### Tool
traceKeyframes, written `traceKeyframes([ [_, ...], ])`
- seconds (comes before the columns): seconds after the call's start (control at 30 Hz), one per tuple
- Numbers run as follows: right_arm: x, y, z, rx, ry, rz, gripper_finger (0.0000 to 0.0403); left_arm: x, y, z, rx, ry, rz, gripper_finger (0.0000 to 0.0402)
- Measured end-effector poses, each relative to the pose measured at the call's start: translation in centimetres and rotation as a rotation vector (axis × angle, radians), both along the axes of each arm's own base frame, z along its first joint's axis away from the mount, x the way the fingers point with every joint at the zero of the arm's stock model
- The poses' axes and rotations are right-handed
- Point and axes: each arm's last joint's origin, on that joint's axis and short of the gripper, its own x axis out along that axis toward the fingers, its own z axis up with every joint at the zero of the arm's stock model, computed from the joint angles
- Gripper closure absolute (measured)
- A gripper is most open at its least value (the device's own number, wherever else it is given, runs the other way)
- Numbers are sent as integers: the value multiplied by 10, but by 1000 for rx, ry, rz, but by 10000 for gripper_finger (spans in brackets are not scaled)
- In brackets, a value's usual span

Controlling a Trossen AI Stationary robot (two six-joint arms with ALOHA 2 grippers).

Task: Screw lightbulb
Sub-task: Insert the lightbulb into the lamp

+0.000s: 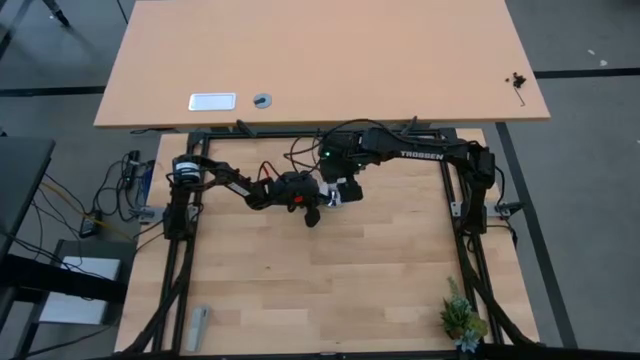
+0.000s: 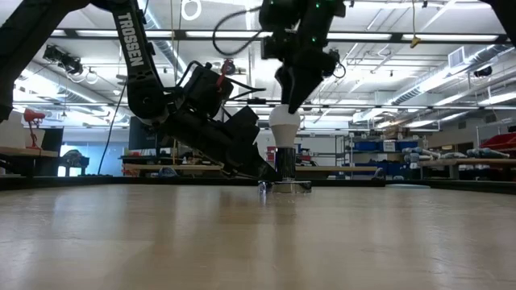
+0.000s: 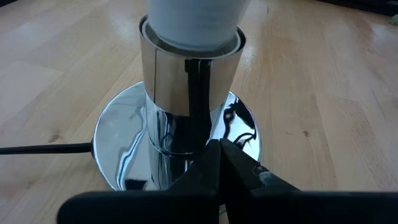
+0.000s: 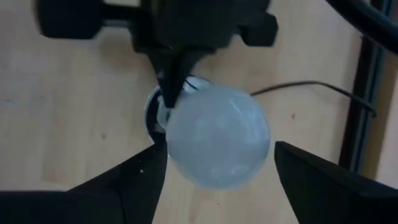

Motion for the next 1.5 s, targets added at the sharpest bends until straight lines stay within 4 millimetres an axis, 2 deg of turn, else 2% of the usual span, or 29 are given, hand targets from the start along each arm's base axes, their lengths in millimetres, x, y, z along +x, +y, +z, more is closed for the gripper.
traceKeyframes([
  [0.2, -1, -6, -7, 32, -20, -23, 109, 0, 0, 0, -1, 0, -2, 392],
  [0.33, 0, -5, -11, 63, -39, -99, 110, 0, 0, 0, -1, 0, -2, 392],
  [0.43, -1, -5, -14, 107, -49, -234, 110, 0, 0, 0, -1, 0, -3, 392],
  [0.63, -4, -4, -17, 240, -74, -636, 110, 0, 0, 0, -1, 0, -2, 392],
  [0.7, -4, -4, -18, 255, -78, -677, 110, 0, 0, 0, -1, 0, -2, 392],
  [0.93, -5, -2, -7, 228, -51, -600, 105, 0, 0, 0, -1, 1, -2, 392],
  [1.1, -3, -3, 13, 145, -86, -442, 88, 0, 0, 0, -2, 3, -2, 392],
  [1.3, 1, -3, 12, 69, -70, -122, 81, 0, 0, 0, -4, 2, -7, 392],
  [1.5, 3, -7, 0, 78, -63, -52, 91, 0, 0, 0, -5, 2, -8, 392],
])
